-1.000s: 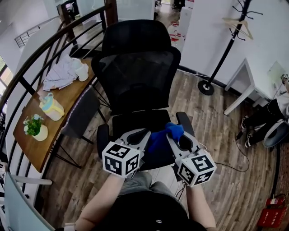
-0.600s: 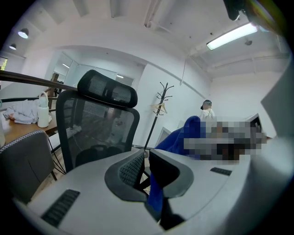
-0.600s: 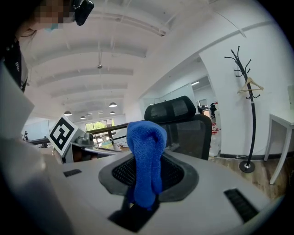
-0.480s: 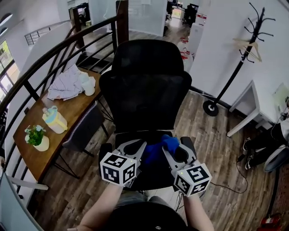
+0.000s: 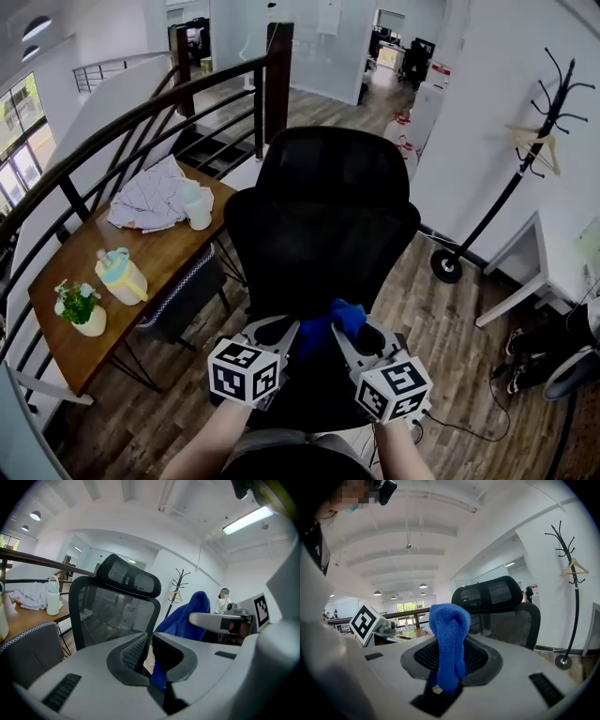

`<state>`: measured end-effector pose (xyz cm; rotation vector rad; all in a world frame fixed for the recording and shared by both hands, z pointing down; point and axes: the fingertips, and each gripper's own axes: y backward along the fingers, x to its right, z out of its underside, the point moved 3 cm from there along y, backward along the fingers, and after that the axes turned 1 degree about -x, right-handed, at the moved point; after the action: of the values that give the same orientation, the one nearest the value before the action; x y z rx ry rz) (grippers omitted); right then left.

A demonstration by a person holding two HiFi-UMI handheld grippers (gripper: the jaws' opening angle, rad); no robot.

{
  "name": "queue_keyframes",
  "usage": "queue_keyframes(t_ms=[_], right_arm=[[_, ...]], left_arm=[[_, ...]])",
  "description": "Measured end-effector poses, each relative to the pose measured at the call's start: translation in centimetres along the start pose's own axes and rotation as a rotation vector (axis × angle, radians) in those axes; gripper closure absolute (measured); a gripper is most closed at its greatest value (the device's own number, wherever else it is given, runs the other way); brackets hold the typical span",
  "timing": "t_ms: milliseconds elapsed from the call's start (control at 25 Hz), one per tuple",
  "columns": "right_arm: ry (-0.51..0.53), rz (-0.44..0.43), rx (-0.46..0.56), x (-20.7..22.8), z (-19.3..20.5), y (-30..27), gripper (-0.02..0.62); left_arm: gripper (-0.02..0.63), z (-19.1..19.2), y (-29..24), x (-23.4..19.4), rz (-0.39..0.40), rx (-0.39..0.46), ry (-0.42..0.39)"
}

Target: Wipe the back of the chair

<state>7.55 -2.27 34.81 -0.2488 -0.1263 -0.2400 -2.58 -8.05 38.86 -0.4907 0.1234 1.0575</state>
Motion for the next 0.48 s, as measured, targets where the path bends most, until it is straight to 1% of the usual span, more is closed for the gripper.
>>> queue_keyframes(t_ms=[80,200,320,480], right_arm=[[0.008,-0.012,0.001,0.0,-0.4,-1.0,0.472],[0.022,-0.026,-0.003,0.1,-1.0,-2.2,0.471],[0.040,-0.038,-0.010,0.6,-1.5,-2.9,0.471],[0.063,-0.052,-0.007,1.6,-2.5,-3.5,0.471]], left_arm=[[0.561,0.0,-0.3,-0.6,-0.001,0.002,-0.005],[0.561,0.3,-0.8,-1.7,-0.015,0.000,0.018],[0.561,0.4,-1.2,-2.3,-0.032,-0.009,0.003],[0.561,-0.8,-1.5,-2.4,-0.043,0.025,-0.005]])
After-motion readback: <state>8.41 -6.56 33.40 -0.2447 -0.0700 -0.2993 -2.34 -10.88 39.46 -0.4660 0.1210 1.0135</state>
